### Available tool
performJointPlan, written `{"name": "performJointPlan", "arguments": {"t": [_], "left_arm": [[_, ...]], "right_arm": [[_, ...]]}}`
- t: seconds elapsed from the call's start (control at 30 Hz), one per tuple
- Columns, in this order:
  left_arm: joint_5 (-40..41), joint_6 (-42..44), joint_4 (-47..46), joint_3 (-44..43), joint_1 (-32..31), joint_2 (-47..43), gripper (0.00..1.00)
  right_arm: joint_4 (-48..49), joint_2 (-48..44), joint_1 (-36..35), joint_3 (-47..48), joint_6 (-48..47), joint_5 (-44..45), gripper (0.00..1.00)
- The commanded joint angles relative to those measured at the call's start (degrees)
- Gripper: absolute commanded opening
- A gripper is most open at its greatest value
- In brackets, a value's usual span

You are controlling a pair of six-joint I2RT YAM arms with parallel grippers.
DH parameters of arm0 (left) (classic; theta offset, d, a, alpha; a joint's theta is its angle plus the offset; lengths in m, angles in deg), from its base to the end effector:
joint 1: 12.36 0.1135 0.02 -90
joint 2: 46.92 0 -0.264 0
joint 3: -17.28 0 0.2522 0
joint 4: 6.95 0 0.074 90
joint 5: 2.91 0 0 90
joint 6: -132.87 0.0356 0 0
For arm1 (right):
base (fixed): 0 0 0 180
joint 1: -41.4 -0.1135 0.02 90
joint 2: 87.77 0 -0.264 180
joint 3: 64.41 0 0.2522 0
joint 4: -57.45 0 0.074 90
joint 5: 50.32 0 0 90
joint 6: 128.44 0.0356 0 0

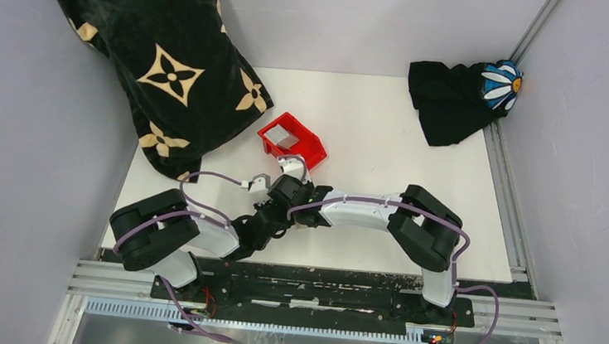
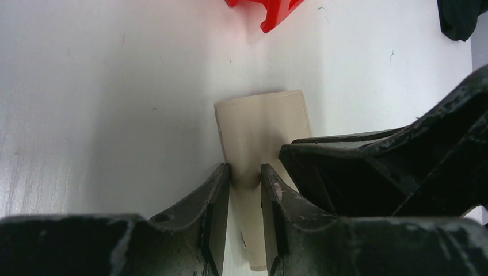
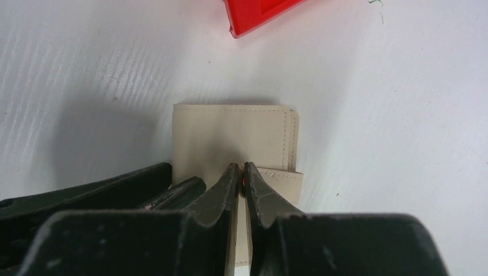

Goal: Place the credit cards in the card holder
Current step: Close the card holder at the center of the board.

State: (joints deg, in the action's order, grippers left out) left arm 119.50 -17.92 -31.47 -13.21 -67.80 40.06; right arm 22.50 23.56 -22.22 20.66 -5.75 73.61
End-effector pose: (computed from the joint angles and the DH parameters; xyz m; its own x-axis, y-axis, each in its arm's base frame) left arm 0.1482 -0.1816 0.1118 -0.5283 -0.5320 -0.6617 -0.0487 0.7970 -0.6020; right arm 0.1920 0.3424 0.1571 -0.6647 -0.3316 -0.6695 -0.3147 0.9370 -0.1516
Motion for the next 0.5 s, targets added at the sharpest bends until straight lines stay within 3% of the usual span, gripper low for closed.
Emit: {"name": "performJointPlan", "arguments": {"t": [0.0,0.47], "left_arm": [[-2.6,0.5,1.8,0.0,0.4,-0.1,0.34],[-1.1,-2.0,2.9,0.8,-0.4,-0.4,0.32]], "right_arm": [[-0.3,1.4,-3.7,-5.9,4.3,-2.5,0.12],[8.1,-1.1,-4.2,-16.7,9.9,-1.7,0.12]]}}
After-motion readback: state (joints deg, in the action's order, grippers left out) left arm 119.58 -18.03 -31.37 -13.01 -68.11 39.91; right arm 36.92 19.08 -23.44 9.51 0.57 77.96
